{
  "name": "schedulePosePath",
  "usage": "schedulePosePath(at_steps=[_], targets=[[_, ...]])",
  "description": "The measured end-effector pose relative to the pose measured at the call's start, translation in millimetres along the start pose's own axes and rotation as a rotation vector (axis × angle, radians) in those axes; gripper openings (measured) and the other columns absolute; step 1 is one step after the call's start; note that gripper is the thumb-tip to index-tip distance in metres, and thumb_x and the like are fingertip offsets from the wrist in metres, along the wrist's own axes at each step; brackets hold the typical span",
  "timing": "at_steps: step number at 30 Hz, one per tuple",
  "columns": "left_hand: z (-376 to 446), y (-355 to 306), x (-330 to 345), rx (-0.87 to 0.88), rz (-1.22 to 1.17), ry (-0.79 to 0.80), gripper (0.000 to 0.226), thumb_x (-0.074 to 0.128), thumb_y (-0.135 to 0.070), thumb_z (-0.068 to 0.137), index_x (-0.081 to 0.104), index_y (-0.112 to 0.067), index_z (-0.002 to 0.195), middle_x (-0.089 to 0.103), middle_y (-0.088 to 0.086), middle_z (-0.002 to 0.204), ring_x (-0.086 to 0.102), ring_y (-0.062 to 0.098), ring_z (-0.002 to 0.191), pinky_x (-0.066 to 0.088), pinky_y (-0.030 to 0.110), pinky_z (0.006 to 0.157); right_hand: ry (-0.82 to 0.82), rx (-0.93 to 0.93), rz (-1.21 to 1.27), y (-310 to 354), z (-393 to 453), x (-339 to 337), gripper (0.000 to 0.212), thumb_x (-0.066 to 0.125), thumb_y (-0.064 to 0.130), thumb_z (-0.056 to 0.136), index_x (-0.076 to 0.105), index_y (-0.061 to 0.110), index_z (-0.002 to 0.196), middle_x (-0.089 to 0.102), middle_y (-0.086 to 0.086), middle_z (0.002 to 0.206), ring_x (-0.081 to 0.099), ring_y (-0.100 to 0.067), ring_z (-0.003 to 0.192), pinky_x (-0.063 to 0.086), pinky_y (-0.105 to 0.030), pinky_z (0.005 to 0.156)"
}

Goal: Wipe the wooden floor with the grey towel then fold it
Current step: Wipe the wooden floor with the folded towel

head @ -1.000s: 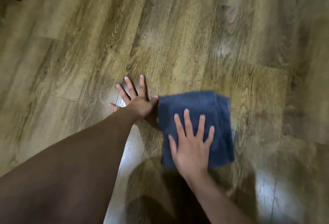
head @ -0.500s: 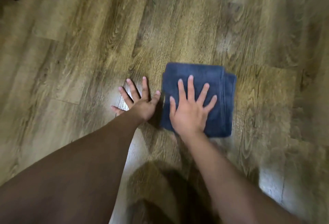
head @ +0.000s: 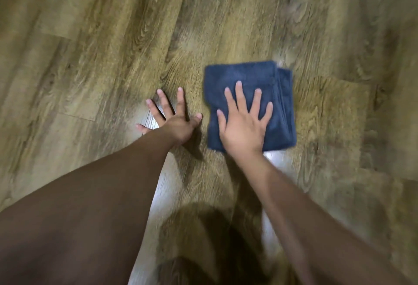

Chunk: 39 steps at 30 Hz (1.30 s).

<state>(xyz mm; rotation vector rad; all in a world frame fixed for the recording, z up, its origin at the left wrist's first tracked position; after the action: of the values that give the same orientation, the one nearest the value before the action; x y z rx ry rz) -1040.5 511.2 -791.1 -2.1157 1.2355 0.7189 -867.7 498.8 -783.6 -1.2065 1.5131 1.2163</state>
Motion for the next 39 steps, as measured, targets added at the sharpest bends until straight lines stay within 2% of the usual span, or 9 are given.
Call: schedulePosePath(at_steps=[6,9,14,19,24,27,32,37,39], targets=[[-1,-1,0,0.004,0.002,-0.004,0.083,0.032,-0.077,0.092,-0.029,-0.056,0.144,-0.050,-0.004,0.151,-0.045,0.030,0.140,-0.010,0.083,0.098,0.056,-0.008,-0.043,-17,-168,39,0.065,0.034,0.053,0.099,0.024,0.030,0.159,0.015,0.002,0.168,0.016,-0.040,0.152,0.011,-0.067,0.116],[0,-1,0,-0.003,0.006,-0.007,0.083,0.031,-0.077,0.092,-0.028,-0.056,0.144,-0.050,-0.005,0.151,-0.045,0.029,0.140,-0.010,0.083,0.099,0.099,0.001,-0.047,-15,-181,42,0.064,0.034,0.054,0.097,0.031,0.032,0.157,0.021,0.003,0.167,0.022,-0.042,0.150,0.013,-0.068,0.114],[6,4,4,-0.008,0.025,-0.004,0.082,0.028,-0.081,0.089,-0.032,-0.059,0.140,-0.052,-0.006,0.149,-0.046,0.028,0.139,-0.009,0.084,0.098,0.098,0.052,-0.002,-6,-128,28,0.064,0.033,0.054,0.099,0.026,0.032,0.158,0.016,0.003,0.168,0.013,-0.043,0.151,0.012,-0.071,0.112],[8,6,6,-0.008,0.025,-0.030,0.081,0.027,-0.083,0.087,-0.033,-0.061,0.137,-0.051,-0.008,0.150,-0.045,0.028,0.140,-0.010,0.083,0.097,0.026,0.150,0.072,1,-1,5,0.062,0.028,0.055,0.101,0.023,0.032,0.158,0.012,0.002,0.169,0.008,-0.044,0.151,0.004,-0.070,0.115],[8,6,6,0.005,0.013,-0.018,0.082,0.028,-0.083,0.087,-0.032,-0.061,0.138,-0.052,-0.008,0.149,-0.046,0.028,0.139,-0.009,0.083,0.097,0.061,0.123,0.083,-6,137,-20,0.063,0.020,0.056,0.102,0.015,0.033,0.160,0.002,0.004,0.170,-0.001,-0.045,0.152,-0.001,-0.071,0.115],[5,3,6,-0.006,0.014,-0.058,0.082,0.028,-0.082,0.088,-0.029,-0.059,0.142,-0.049,-0.008,0.152,-0.044,0.028,0.141,-0.010,0.083,0.098,0.069,0.103,0.068,-11,157,-23,0.062,0.021,0.055,0.102,0.016,0.033,0.160,0.001,0.006,0.169,-0.002,-0.042,0.153,-0.003,-0.069,0.117],[4,1,8,-0.037,0.030,-0.149,0.081,0.031,-0.081,0.087,-0.016,-0.058,0.148,-0.036,-0.008,0.160,-0.034,0.027,0.147,-0.006,0.082,0.101,-0.005,0.077,0.017,-18,75,-12,0.060,0.026,0.054,0.102,0.025,0.033,0.158,0.011,0.008,0.168,0.006,-0.037,0.154,0.003,-0.064,0.119],[1,1,9,-0.051,0.045,-0.144,0.079,0.028,-0.082,0.087,-0.015,-0.057,0.149,-0.033,-0.007,0.162,-0.030,0.028,0.149,-0.006,0.082,0.104,-0.002,0.071,0.051,-33,-93,15,0.060,0.032,0.052,0.101,0.029,0.030,0.157,0.017,0.005,0.168,0.013,-0.036,0.153,0.008,-0.062,0.120],[-5,-6,9,-0.045,0.092,-0.214,0.075,0.028,-0.075,0.092,-0.012,-0.053,0.152,-0.031,-0.003,0.163,-0.028,0.029,0.149,-0.007,0.081,0.106,0.023,0.062,0.039,-47,-163,28,0.063,0.034,0.052,0.100,0.026,0.029,0.158,0.015,0.004,0.168,0.013,-0.037,0.153,0.009,-0.062,0.120]])
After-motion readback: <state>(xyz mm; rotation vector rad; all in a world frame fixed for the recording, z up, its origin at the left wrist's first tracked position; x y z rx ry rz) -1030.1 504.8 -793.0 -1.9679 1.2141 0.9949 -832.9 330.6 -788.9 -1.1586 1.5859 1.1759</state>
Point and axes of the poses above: each hand's wrist, its own z-axis towards the middle knuckle, its own x-axis out of the palm, y = z × x, the point moved 4 cm from there along z, towards the middle knuckle
